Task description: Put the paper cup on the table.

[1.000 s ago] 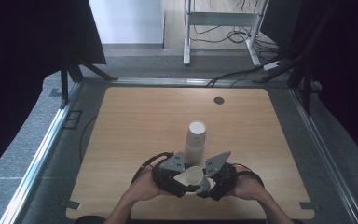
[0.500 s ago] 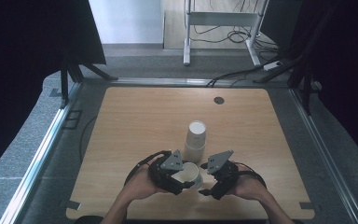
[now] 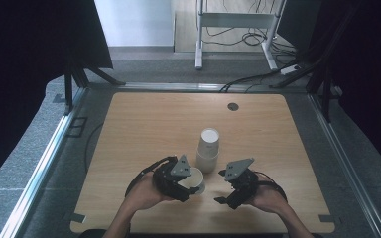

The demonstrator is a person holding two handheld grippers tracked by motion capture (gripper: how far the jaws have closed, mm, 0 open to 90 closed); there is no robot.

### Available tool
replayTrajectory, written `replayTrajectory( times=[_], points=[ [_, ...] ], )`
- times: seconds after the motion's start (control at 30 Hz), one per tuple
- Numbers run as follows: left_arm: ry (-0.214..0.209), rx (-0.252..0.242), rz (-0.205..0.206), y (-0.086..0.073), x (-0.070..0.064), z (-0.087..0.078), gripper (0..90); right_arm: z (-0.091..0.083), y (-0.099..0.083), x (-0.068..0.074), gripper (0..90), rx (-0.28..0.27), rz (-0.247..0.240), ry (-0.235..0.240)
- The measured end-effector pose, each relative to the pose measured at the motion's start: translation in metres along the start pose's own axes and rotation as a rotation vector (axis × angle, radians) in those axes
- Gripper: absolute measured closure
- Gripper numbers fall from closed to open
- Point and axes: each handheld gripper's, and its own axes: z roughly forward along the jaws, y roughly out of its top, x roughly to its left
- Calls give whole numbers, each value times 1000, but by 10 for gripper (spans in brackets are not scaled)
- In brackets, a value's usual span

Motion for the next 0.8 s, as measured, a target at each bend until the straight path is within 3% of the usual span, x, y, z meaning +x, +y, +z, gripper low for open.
replayTrajectory(
  times=[0.47, 0.8],
  points=[
    [74, 56, -59, -10, 15, -6, 298, -8, -12, -7, 76, -15, 65, -63],
    [110, 94, -133, -18, 27, -9, 298, -11, -20, -11, 72, -21, 115, -119]
  ],
)
